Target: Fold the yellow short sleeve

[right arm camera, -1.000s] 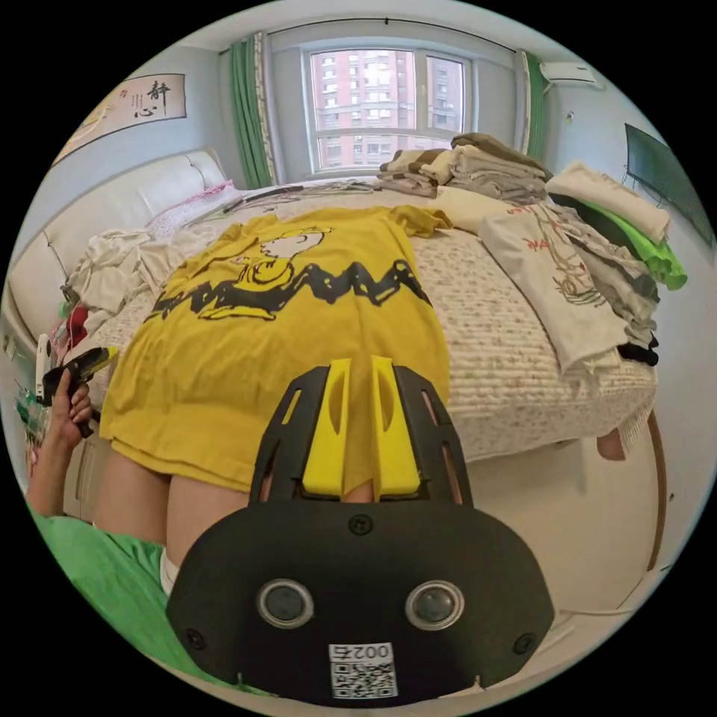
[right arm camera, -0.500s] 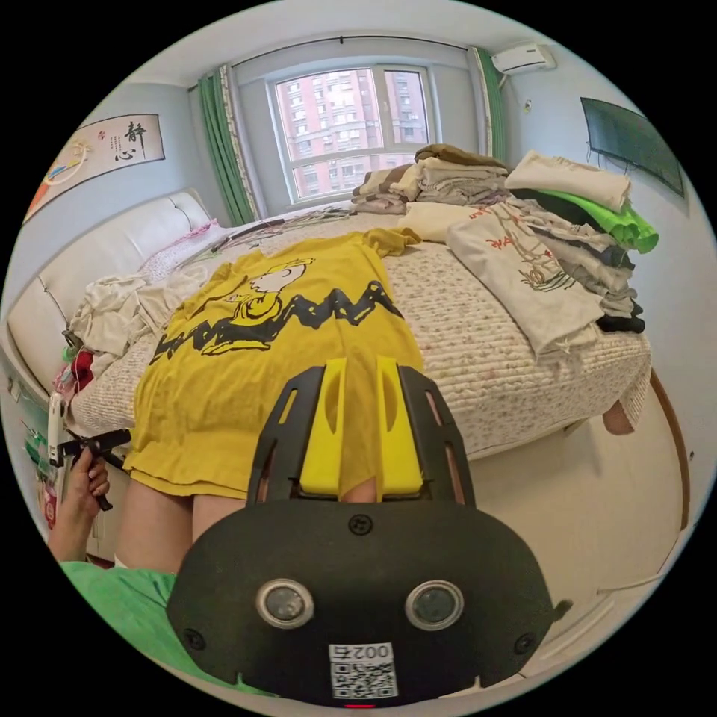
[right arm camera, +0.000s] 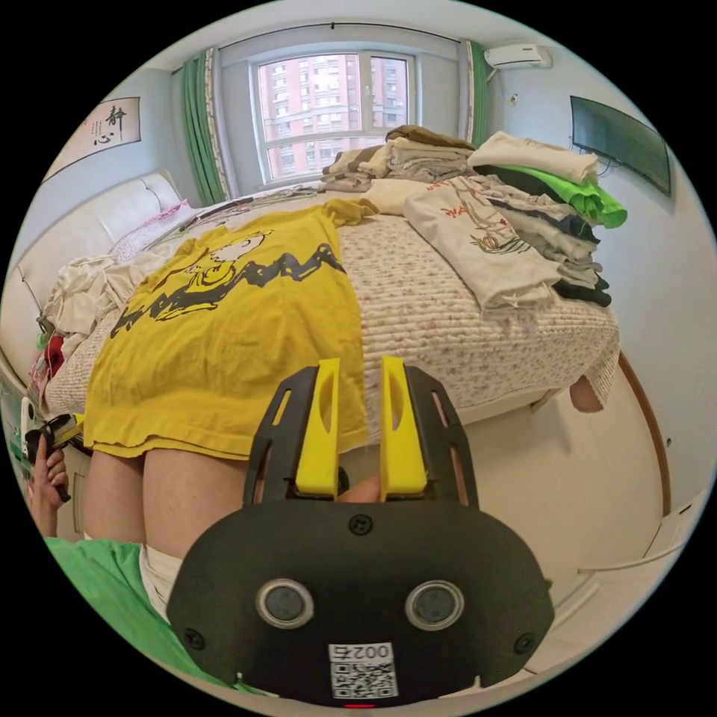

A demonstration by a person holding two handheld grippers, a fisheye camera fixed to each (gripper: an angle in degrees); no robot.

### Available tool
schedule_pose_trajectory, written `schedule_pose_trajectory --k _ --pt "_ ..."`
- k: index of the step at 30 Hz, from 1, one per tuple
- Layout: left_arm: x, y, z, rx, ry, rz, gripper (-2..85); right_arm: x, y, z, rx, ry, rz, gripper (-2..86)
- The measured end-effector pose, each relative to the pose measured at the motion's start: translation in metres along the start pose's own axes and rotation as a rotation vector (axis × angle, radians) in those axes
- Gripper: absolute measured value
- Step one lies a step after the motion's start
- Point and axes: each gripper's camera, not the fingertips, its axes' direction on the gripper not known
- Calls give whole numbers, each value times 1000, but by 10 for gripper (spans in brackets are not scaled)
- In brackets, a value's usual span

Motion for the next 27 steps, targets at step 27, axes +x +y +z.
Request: schedule_pose_trajectory --k 27 --pt "-54 10 -2 -12 213 -310 -12 94 54 94 -208 -220 188 -8"
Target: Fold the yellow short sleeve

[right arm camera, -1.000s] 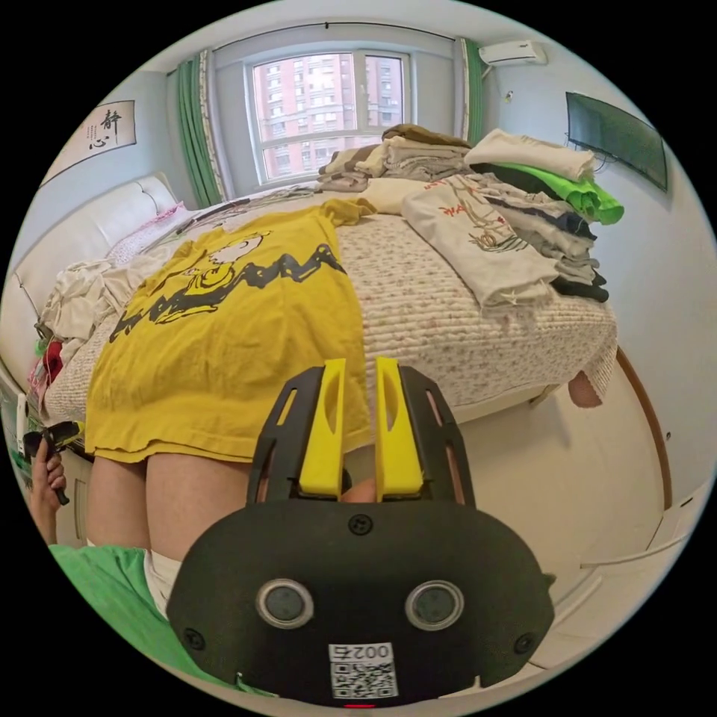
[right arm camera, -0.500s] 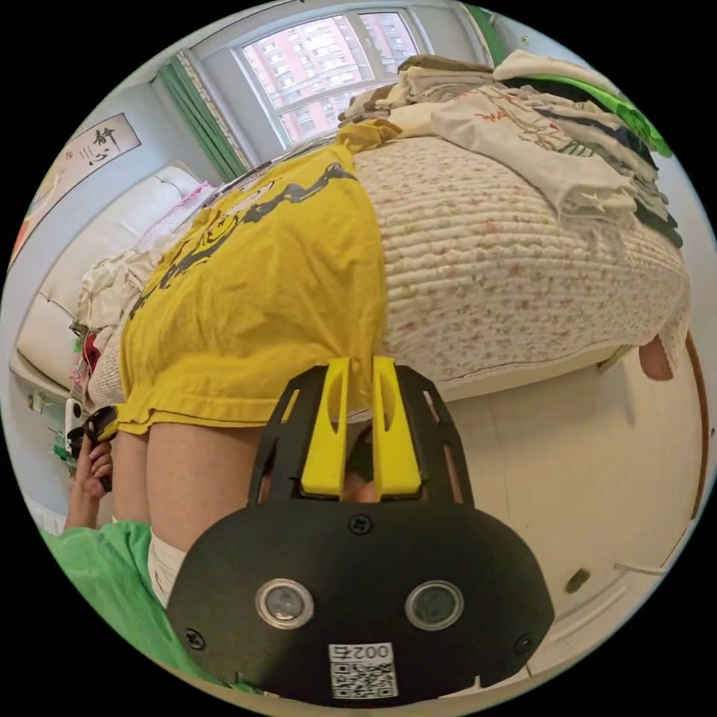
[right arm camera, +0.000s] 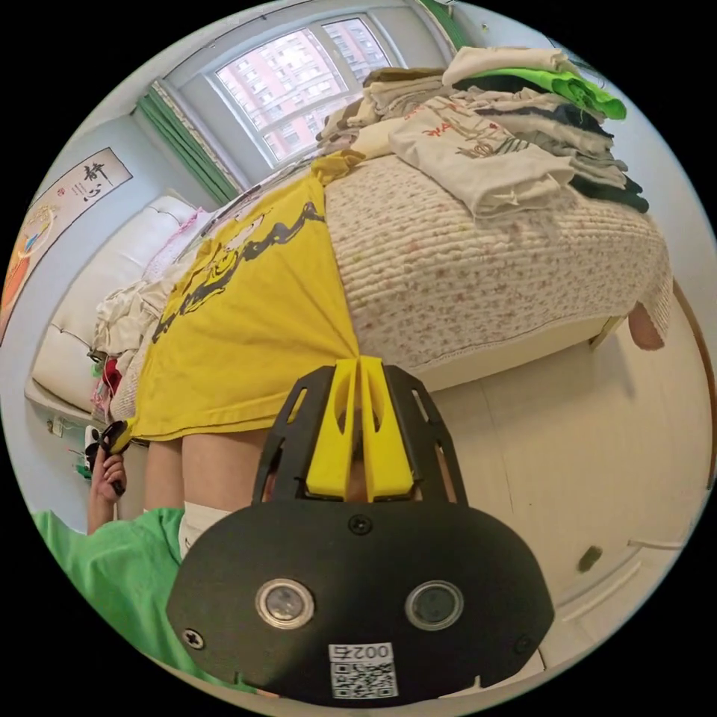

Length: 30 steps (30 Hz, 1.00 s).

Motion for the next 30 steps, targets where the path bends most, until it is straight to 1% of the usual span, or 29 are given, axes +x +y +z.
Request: schedule_pose_trajectory --k 1,2,3,4,6,7,9,10,12,14,18,20,22,24,25,26,28,30 --pt "-9 2 -1 24 32 -44 -11 2 -2 1 4 9 16 -8" --pt "-20 7 -6 88 65 -88 -10 2 -4 0 12 16 21 -7" --pt "-19 12 -12 146 28 -80 -10 4 -7 -4 37 65 42 -7" --pt "-14 13 -15 167 -14 -59 -9 4 -11 -9 62 128 51 -8" --pt "23 15 -16 215 -219 90 -9 3 -19 -20 112 208 47 -7" --pt "35 15 -14 222 -258 139 -9 -2 -26 -29 155 254 20 -7" --pt "83 12 10 216 -343 336 -9 -12 -40 -39 214 285 -26 -6" --pt "95 11 18 207 -353 381 -9 -19 -51 -45 252 267 -44 -5" --pt "138 8 63 164 -389 551 -9 -28 -71 -49 289 206 -55 -2" --pt "168 8 105 131 -427 668 -9 -39 -94 -47 315 143 -70 6" --pt "224 19 208 106 -552 924 -9 -58 -159 -28 353 32 -61 76" --pt "229 23 252 105 -609 985 -9 -64 -193 -16 349 -15 -71 97" --pt "220 23 294 79 -669 968 -9 -70 -242 4 331 -34 -58 117" --pt "188 28 339 86 -720 958 -9 -74 -278 21 323 -40 -51 129" --pt "179 37 340 153 -688 989 -9 -76 -301 36 316 -31 -40 137" --pt "178 50 336 257 -642 1046 -9 -76 -312 44 305 -26 -25 139" --pt "176 50 352 220 -680 1028 -9 -70 -356 82 240 -41 59 145" --pt "173 55 358 228 -663 1037 -9 -64 -383 112 189 -38 123 144"
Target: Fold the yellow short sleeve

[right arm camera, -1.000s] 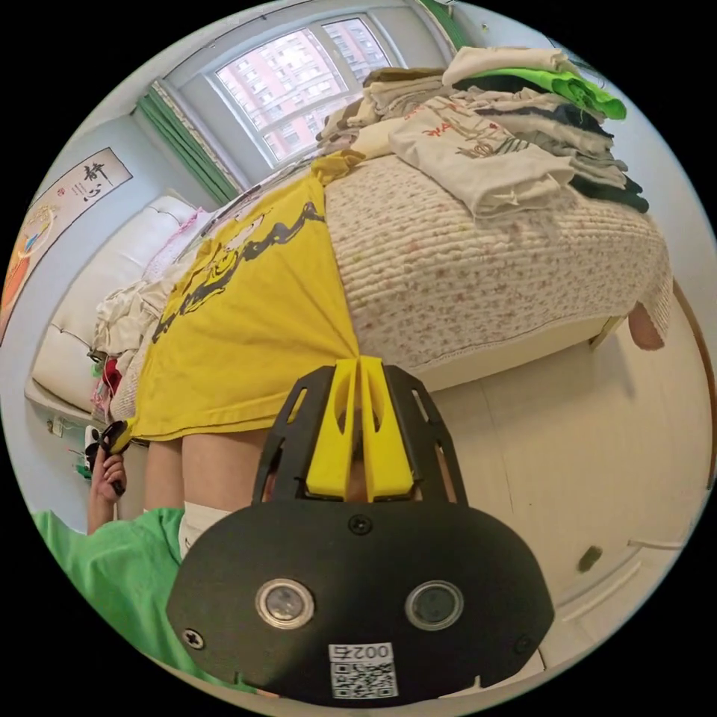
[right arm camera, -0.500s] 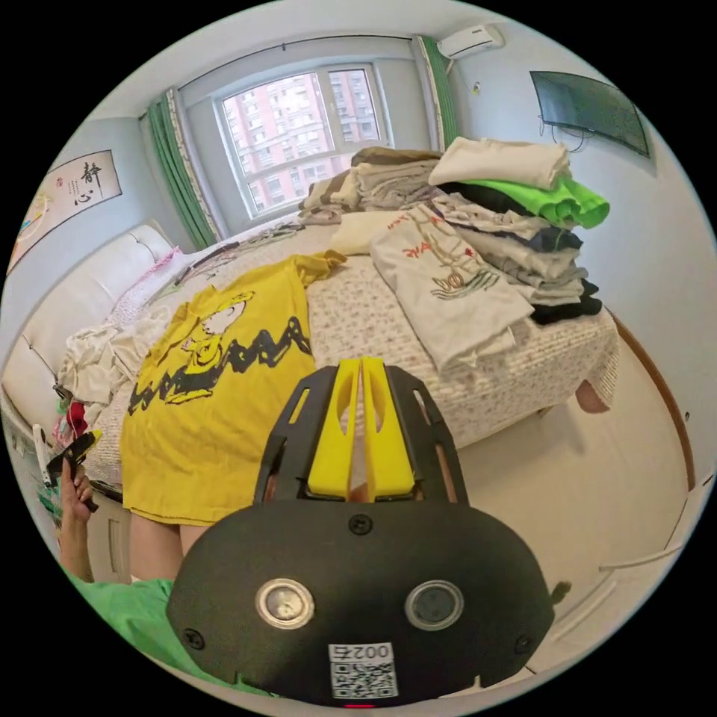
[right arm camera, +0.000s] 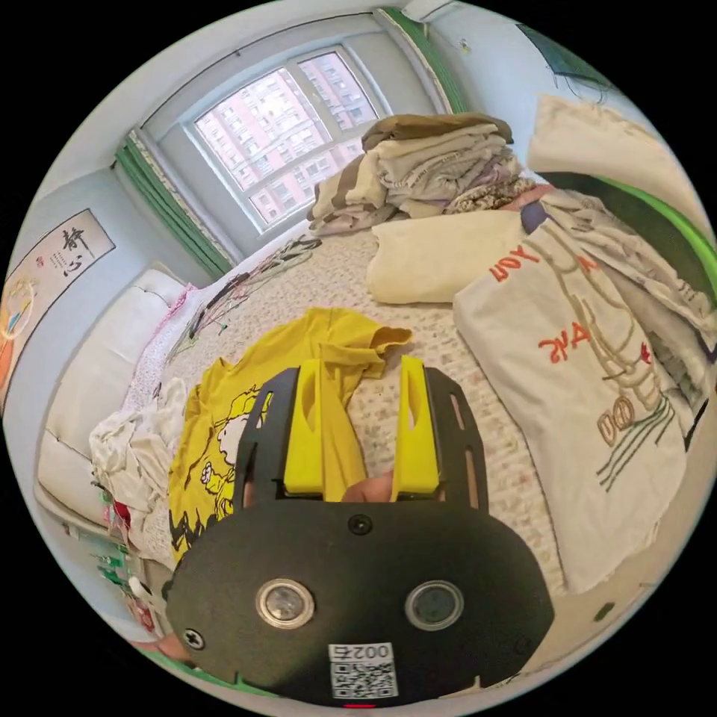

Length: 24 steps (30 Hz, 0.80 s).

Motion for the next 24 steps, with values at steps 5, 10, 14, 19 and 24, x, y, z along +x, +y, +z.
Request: schedule_pose_trajectory --k 5,10,14,19,24 --pt "13 5 11 5 1 2 -9 25 -37 59 -47 -207 280 121" --pt "30 8 20 10 -34 23 -9 15 -61 63 16 -436 325 22" --pt "37 9 28 12 -30 21 -9 -49 -74 38 81 -234 72 7" --pt "46 9 37 14 -50 32 -9 -224 -16 48 171 277 -666 13" --pt "51 8 45 14 -58 37 -9 -290 36 112 -91 253 -946 89"
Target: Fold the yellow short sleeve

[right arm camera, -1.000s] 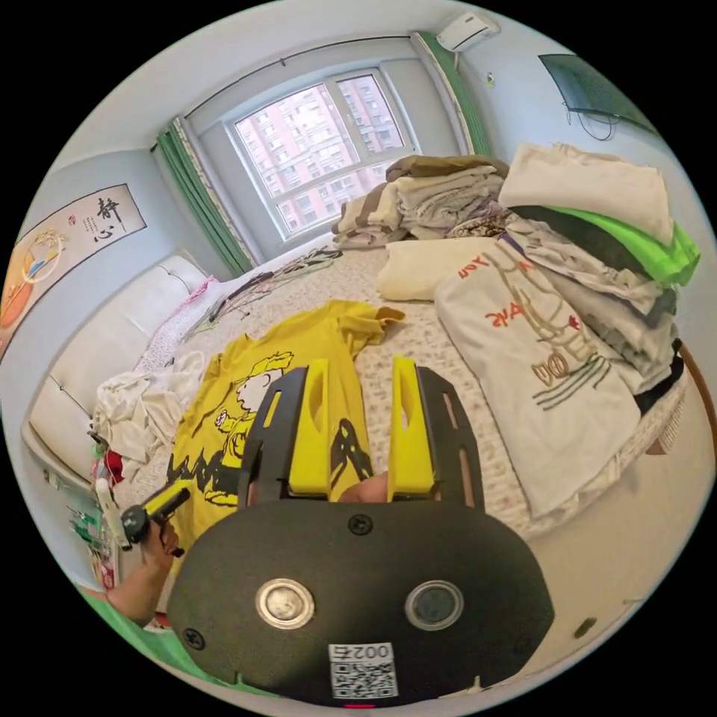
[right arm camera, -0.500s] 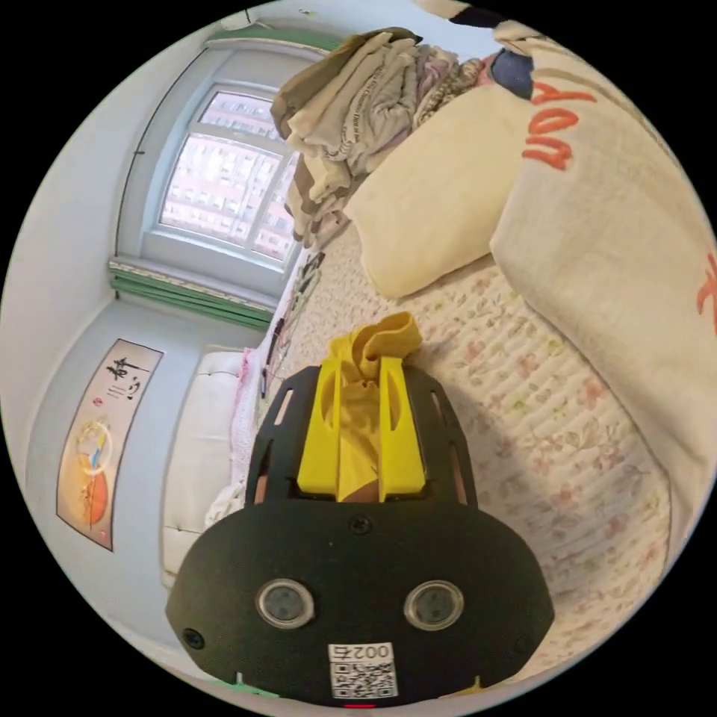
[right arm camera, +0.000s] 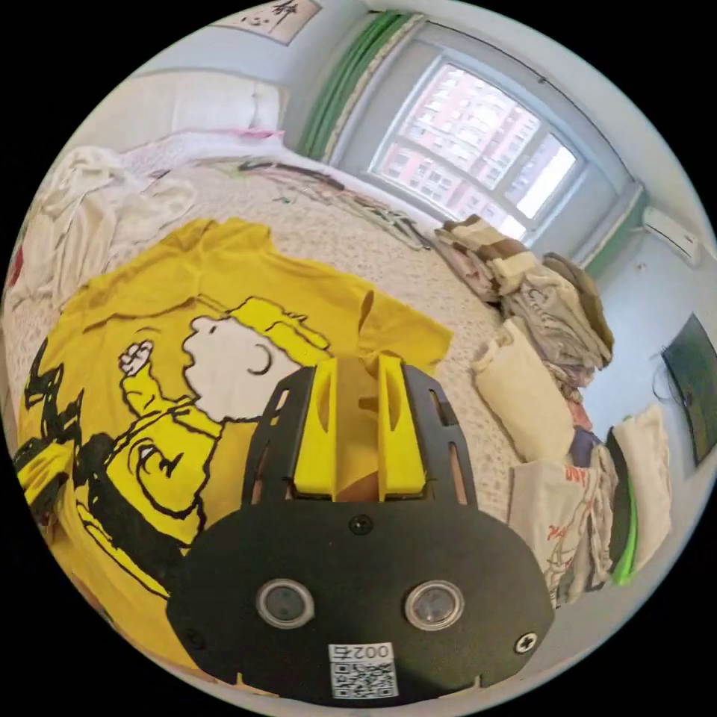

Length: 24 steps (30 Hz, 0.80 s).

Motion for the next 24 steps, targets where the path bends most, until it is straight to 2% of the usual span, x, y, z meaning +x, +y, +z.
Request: schedule_pose_trajectory --k 2,6,8,10,16,20,24 --pt "1 -1 3 0 0 0 -9 -8 -4 3 -4 -2 -6 109" --pt "1 -3 8 1 5 -1 -9 3 2 -36 188 70 73 111" --pt "1 -3 11 1 6 -1 -9 22 8 -47 220 89 151 106" --pt "1 -4 13 1 5 0 -9 57 20 -44 168 92 278 102" --pt "-1 -8 19 2 3 1 -9 116 59 -2 -23 1 409 114" --pt "-2 -10 23 3 -2 3 -9 148 75 14 -26 -101 518 113" --pt "-4 -12 27 4 -3 4 -9 183 91 28 -1 -305 623 97"
